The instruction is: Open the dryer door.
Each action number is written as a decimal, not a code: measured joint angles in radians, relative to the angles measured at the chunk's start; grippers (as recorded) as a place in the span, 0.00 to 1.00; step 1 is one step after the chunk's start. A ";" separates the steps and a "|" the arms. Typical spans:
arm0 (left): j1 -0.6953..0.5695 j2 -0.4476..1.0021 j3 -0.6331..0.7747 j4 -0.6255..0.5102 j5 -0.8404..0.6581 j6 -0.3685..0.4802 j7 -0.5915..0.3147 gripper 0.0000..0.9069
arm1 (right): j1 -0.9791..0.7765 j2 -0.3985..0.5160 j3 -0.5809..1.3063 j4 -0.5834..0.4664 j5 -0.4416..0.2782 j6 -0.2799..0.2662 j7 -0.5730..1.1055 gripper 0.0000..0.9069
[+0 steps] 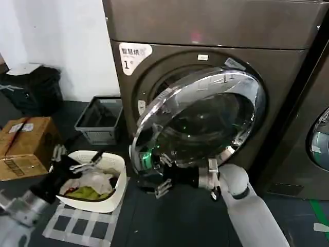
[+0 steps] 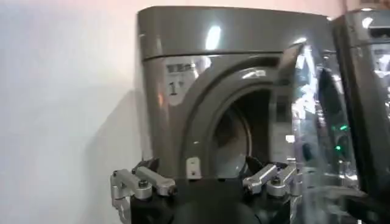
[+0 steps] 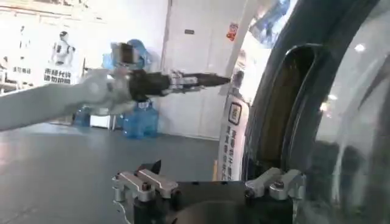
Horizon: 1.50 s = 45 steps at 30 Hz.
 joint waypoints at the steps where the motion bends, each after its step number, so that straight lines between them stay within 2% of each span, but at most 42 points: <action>1: -0.006 0.004 0.000 0.009 -0.004 -0.001 0.003 1.00 | -0.005 -0.004 0.004 0.005 0.003 0.003 -0.010 1.00; 18: -0.143 0.119 0.104 0.145 -0.125 0.005 0.050 1.00 | -0.088 -0.072 0.066 0.087 0.039 0.010 -0.138 1.00; 32: -0.292 0.201 0.318 0.233 -0.158 -0.012 0.088 1.00 | -0.161 -0.121 0.150 0.143 0.067 0.010 -0.175 1.00; 45: -0.396 0.211 0.517 0.265 -0.128 0.018 0.147 1.00 | -0.230 -0.121 0.288 0.141 0.078 0.009 -0.194 1.00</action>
